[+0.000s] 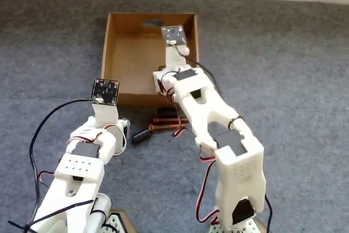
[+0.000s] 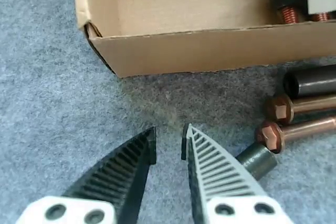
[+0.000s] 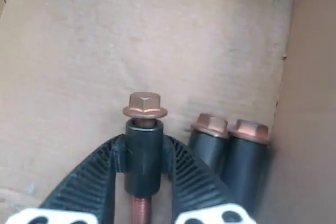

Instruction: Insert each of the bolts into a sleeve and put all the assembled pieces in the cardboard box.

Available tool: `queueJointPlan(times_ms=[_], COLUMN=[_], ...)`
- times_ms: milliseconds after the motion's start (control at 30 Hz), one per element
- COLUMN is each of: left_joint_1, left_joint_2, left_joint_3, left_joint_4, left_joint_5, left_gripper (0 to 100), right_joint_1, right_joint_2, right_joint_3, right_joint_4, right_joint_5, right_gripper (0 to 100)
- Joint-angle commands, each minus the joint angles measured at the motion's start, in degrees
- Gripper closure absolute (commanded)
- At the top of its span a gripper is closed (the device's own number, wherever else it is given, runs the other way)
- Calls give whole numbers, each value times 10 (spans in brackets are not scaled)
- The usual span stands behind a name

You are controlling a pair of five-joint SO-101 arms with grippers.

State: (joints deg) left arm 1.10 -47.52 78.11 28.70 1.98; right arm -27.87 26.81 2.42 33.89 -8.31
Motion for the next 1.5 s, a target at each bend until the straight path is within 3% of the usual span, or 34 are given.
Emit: queueJointPlan(times_ms=[0,333,533,733,1033,1267,1467], left_joint_1=[12,12,12,12,12,13,13], left_joint_2=[-8,-8,-8,-8,-8,-9,-9], left_joint_3=[-4,-4,-4,-4,-4,-4,-4], left_joint_4=[-10,-10,-10,-10,-10,-10,-10], left_joint_5=[-3,-3,-3,-3,-3,-3,-3], left_gripper=[896,896,896,896,896,896,896], right_joint_1=[-6,-6,-6,-3,31,92,95], right_joint_2=[2,19,16,15,15,16,18], right_joint_3=[-21,-22,-22,-65,-291,-483,-593], right_joint_4=[7,7,7,23,225,423,549], right_joint_5=[-5,-5,-5,-4,-2,-1,0], right_gripper=[991,985,841,863,995,989,988])
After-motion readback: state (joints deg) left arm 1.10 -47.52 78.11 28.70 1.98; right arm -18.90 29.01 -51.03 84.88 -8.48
